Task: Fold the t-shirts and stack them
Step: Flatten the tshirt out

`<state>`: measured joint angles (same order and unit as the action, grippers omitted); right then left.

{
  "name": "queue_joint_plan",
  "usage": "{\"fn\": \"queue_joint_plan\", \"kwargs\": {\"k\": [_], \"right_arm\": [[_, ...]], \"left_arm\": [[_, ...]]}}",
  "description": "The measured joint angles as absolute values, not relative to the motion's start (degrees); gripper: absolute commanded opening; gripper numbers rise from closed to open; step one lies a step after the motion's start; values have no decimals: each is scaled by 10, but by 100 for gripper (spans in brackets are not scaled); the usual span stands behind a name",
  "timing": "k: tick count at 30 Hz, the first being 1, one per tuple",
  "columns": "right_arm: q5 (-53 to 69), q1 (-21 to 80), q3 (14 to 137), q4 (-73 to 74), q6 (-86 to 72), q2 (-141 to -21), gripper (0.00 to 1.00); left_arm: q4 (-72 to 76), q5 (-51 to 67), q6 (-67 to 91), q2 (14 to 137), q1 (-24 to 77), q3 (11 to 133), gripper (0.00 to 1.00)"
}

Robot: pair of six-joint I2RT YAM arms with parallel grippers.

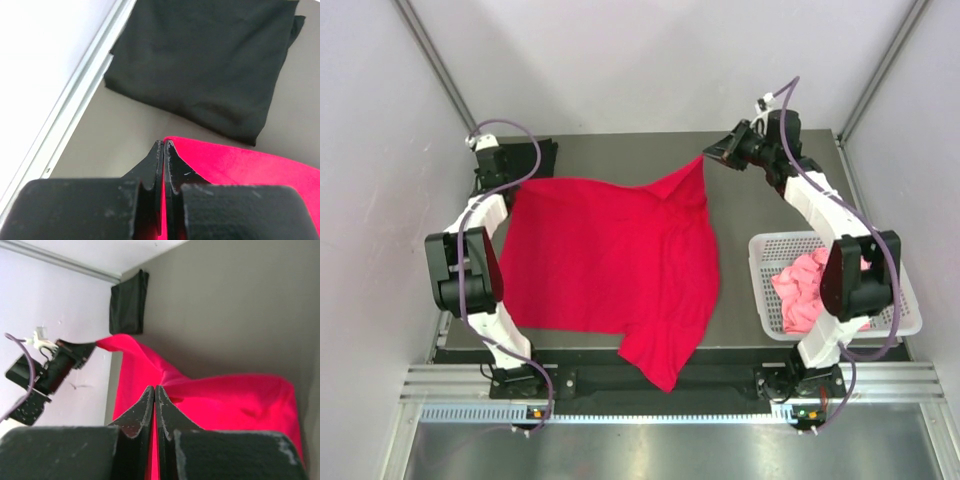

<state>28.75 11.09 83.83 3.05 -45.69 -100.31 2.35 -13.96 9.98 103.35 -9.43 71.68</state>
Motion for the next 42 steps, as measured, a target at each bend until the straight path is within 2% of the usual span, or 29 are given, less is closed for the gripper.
{"fn": "queue_joint_plan", "kwargs": {"k": [14,20,25,29,42], "right_arm": [[270,147,599,195,-453,-820,0],[258,153,564,222,-445,-777,0],[255,154,622,241,-421,-763,0],[257,161,728,255,-394,-730,0],[362,176,930,235,-442,-490,0]], "left_arm": [[-114,-137,106,980,-110,710,0],[-159,-119,131,950,-126,698,0],[-169,-98,168,891,-130,698,0],[-171,-83,204,816,-130,714,0],[-95,-101,252,552,-130,901,0]]}}
